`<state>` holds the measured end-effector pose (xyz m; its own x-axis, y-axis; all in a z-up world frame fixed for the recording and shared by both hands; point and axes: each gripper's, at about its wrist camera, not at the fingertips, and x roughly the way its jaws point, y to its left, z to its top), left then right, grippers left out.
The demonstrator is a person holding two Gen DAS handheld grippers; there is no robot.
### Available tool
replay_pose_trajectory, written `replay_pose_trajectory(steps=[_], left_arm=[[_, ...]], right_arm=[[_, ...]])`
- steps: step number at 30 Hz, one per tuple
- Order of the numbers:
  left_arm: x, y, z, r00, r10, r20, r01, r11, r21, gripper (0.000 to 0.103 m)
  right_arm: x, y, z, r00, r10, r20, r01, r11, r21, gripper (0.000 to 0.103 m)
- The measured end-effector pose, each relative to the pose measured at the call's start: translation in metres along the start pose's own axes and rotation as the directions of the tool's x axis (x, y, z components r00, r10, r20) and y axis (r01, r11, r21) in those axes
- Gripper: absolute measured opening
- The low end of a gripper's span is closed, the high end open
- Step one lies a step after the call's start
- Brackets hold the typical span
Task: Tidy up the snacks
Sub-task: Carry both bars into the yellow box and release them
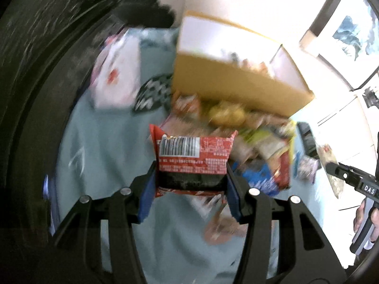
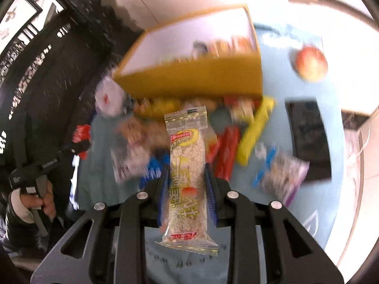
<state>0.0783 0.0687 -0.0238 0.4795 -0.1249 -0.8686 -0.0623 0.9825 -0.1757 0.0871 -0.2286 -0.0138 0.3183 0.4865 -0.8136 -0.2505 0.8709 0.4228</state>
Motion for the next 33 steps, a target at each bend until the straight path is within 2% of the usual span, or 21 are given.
replay_pose_trajectory(steps=[5, 10, 15, 17, 22, 24, 25, 26, 27, 29, 33], left_arm=[[0.003, -0.029, 0.052, 0.998, -0.038, 0.053, 0.036, 0.998, 0.044, 0.052], [0.022, -0.056, 0.113, 0.996, -0.051, 0.072, 0.046, 0.996, 0.071, 0.053], [0.064, -0.074, 0.161, 0.999, -0.04, 0.036, 0.037, 0.996, 0.079, 0.053], [0.089, -0.078, 0.177, 1.0, -0.027, -0.001, 0.027, 0.997, 0.075, 0.053], [0.138, -0.081, 0.19, 0.998, -0.01, -0.067, 0.015, 0.998, 0.066, 0.053], [0.151, -0.08, 0.191, 0.996, -0.004, -0.085, 0.008, 0.999, 0.047, 0.064], [0.158, -0.079, 0.19, 0.996, 0.01, -0.093, -0.007, 1.0, 0.027, 0.086], [0.161, -0.078, 0.19, 0.995, 0.03, -0.093, -0.029, 0.999, 0.014, 0.097], [0.161, -0.076, 0.188, 0.996, 0.045, -0.083, -0.045, 0.999, 0.002, 0.097], [0.159, -0.074, 0.184, 0.996, 0.031, -0.083, -0.031, 1.0, 0.001, 0.097], [0.147, -0.073, 0.179, 0.996, 0.04, -0.084, -0.04, 0.999, 0.006, 0.097]], right_arm=[[-0.005, 0.014, 0.05, 0.996, 0.003, 0.087, 0.002, 0.999, -0.051, 0.029], [0.003, 0.012, 0.1, 0.99, -0.008, 0.14, 0.018, 0.998, -0.065, 0.029], [0.034, -0.005, 0.15, 0.989, -0.045, 0.144, 0.052, 0.998, -0.044, 0.029], [0.051, -0.013, 0.164, 0.99, -0.054, 0.127, 0.059, 0.998, -0.035, 0.029], [0.089, -0.029, 0.18, 0.994, -0.074, 0.078, 0.076, 0.997, -0.015, 0.029], [0.103, -0.036, 0.181, 0.995, -0.076, 0.058, 0.076, 0.997, -0.002, 0.031], [0.107, -0.038, 0.182, 0.996, -0.079, 0.049, 0.078, 0.997, 0.008, 0.032], [0.111, -0.041, 0.182, 0.996, -0.08, 0.049, 0.079, 0.997, 0.026, 0.035], [0.111, -0.043, 0.181, 0.995, -0.083, 0.056, 0.081, 0.996, 0.039, 0.046], [0.103, -0.045, 0.176, 0.99, -0.098, 0.105, 0.093, 0.994, 0.052, 0.065], [0.085, -0.044, 0.167, 0.983, -0.108, 0.147, 0.103, 0.994, 0.046, 0.066]])
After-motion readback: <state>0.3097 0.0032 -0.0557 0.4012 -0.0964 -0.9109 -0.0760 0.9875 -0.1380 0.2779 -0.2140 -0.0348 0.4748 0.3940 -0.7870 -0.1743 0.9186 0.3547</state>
